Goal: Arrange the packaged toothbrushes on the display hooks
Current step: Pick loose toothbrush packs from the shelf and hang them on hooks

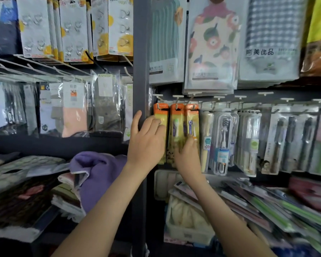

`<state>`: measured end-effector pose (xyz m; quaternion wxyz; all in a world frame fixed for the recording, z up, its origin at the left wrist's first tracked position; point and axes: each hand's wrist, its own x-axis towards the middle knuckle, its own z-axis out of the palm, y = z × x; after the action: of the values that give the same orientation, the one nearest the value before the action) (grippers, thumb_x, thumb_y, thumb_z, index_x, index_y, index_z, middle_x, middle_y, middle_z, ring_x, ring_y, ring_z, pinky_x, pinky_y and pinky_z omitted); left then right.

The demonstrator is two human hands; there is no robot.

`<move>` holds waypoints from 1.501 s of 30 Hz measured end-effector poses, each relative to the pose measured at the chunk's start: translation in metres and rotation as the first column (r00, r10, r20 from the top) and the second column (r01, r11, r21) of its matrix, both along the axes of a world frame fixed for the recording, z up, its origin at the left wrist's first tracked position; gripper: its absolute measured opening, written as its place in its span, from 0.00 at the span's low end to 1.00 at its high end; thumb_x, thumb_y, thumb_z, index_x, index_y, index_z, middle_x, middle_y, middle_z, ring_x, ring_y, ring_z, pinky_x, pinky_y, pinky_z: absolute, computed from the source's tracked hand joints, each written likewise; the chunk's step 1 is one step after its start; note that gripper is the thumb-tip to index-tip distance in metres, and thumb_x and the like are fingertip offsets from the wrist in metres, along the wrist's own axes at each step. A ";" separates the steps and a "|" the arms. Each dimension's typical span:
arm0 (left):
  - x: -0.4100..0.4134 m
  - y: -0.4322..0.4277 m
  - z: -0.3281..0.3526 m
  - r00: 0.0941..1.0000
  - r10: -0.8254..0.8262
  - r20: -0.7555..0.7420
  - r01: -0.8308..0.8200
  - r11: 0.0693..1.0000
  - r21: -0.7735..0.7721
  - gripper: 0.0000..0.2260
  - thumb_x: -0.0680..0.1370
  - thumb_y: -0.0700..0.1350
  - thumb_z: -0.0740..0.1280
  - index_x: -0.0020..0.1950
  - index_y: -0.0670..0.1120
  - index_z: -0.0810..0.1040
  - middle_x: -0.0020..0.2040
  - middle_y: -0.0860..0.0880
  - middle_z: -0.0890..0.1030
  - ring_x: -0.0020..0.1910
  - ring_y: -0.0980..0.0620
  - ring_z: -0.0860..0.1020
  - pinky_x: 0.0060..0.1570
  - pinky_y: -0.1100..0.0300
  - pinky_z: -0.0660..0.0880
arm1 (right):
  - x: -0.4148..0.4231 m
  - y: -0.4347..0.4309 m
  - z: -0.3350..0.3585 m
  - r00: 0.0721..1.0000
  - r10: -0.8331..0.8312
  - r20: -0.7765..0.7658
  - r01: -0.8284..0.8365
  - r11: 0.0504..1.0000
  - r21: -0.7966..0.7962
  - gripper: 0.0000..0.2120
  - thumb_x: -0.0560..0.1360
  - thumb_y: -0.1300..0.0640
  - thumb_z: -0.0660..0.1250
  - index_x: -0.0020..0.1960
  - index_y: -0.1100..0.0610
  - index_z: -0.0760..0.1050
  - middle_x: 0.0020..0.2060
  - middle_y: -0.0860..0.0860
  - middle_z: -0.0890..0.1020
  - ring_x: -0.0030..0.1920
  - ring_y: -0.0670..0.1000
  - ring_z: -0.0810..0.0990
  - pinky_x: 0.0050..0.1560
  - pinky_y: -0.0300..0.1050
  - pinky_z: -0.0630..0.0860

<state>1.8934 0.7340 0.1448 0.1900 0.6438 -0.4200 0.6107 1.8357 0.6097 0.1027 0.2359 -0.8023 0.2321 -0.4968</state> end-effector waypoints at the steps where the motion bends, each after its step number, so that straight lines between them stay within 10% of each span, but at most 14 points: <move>1: -0.001 0.001 0.001 1.000 0.001 -0.010 -0.001 1.000 0.009 0.08 0.72 0.40 0.62 0.46 0.43 0.80 0.49 0.48 0.81 0.55 0.48 0.76 0.72 0.45 0.54 | -0.010 0.003 -0.003 1.000 0.003 -0.028 -0.003 1.000 -0.015 0.26 0.78 0.58 0.60 0.72 0.64 0.57 0.64 0.61 0.70 0.63 0.60 0.70 0.59 0.52 0.71; 10: -0.073 -0.004 -0.035 0.954 -0.241 -0.177 0.251 0.967 0.035 0.09 0.73 0.39 0.62 0.49 0.41 0.80 0.52 0.43 0.80 0.55 0.44 0.76 0.68 0.42 0.62 | -0.153 0.004 -0.034 0.996 0.004 -0.085 0.001 0.998 0.066 0.26 0.79 0.55 0.60 0.74 0.59 0.57 0.69 0.55 0.65 0.69 0.53 0.65 0.65 0.43 0.66; 13: -0.145 -0.025 -0.064 0.844 -0.373 -0.384 0.438 0.894 0.094 0.09 0.75 0.39 0.65 0.53 0.40 0.79 0.53 0.43 0.79 0.49 0.42 0.78 0.52 0.50 0.74 | -0.214 -0.006 -0.051 0.992 -0.013 -0.126 0.033 0.987 0.159 0.19 0.79 0.54 0.62 0.67 0.58 0.66 0.60 0.54 0.73 0.58 0.52 0.75 0.51 0.40 0.71; 18: -0.264 -0.066 -0.106 0.681 -0.368 -0.633 0.620 0.750 0.231 0.13 0.79 0.44 0.61 0.64 0.46 0.74 0.60 0.49 0.75 0.44 0.48 0.78 0.33 0.59 0.68 | -0.335 -0.023 -0.088 0.986 -0.098 -0.137 0.130 0.959 0.250 0.16 0.78 0.55 0.63 0.65 0.57 0.69 0.56 0.50 0.76 0.53 0.48 0.75 0.49 0.38 0.70; 31: -0.545 -0.172 -0.164 0.559 -0.257 -0.788 0.670 0.700 0.248 0.19 0.81 0.50 0.57 0.71 0.46 0.63 0.65 0.48 0.70 0.50 0.49 0.77 0.37 0.59 0.70 | -0.633 -0.102 -0.136 0.922 -0.307 -0.236 0.352 0.918 0.184 0.18 0.79 0.56 0.62 0.67 0.58 0.67 0.60 0.52 0.72 0.57 0.49 0.75 0.48 0.32 0.66; 45: -0.593 -0.264 -0.153 0.569 -0.308 -0.763 0.670 0.711 0.213 0.20 0.80 0.47 0.60 0.70 0.44 0.65 0.63 0.45 0.74 0.54 0.46 0.76 0.41 0.59 0.70 | -0.674 -0.205 -0.114 0.920 -0.387 -0.062 0.385 0.922 -0.044 0.23 0.78 0.59 0.63 0.71 0.62 0.61 0.63 0.56 0.69 0.65 0.52 0.68 0.58 0.30 0.61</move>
<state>1.3009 0.4703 -0.0082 0.3300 0.6963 -0.6249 0.1255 1.1618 0.4049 -0.0108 0.1126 -0.7611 0.3862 -0.5088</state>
